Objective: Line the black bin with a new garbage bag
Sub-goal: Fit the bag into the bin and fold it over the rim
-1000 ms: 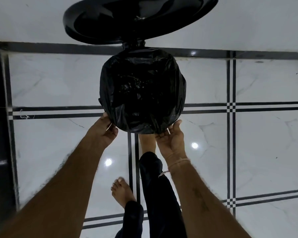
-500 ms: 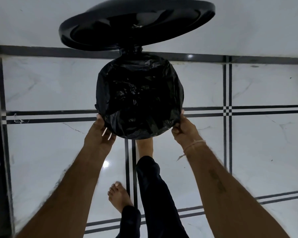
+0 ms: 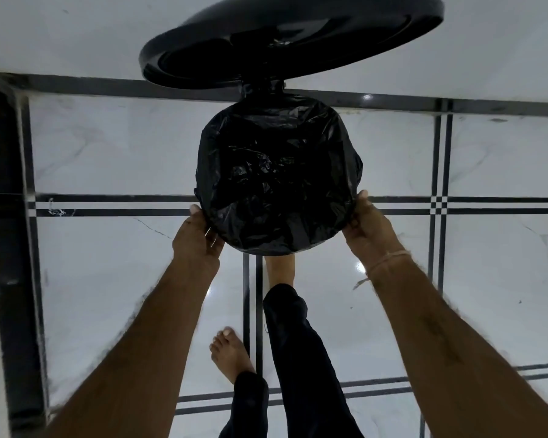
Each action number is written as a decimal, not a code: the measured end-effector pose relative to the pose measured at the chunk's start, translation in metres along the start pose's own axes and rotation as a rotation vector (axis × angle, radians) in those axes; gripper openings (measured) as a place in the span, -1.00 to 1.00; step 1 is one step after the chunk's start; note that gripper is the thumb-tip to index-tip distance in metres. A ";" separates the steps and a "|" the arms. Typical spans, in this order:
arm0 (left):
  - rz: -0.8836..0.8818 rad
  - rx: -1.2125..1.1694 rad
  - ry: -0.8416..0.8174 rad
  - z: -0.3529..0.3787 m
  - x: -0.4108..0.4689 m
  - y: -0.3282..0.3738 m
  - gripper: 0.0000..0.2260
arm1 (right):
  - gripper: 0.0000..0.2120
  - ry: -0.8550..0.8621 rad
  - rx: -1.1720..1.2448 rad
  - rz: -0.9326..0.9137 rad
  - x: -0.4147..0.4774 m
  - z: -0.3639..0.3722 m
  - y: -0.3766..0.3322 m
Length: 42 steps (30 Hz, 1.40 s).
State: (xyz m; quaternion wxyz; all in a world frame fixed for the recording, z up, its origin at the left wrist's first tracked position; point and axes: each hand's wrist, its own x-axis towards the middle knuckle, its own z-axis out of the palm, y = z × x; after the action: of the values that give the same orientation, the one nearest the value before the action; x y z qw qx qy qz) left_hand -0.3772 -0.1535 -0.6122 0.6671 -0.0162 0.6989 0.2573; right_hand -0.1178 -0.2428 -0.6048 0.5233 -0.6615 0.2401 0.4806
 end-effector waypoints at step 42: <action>0.001 0.618 -0.318 0.093 0.059 0.127 -0.69 | -0.56 -0.348 -0.795 -0.114 0.060 0.123 -0.110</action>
State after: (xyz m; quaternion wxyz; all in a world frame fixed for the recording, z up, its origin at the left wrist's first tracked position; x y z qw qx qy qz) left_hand -0.3444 0.0110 -0.6225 0.7409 0.2271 0.6312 0.0331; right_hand -0.0498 -0.0810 -0.6065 0.2864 -0.7327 -0.0921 0.6105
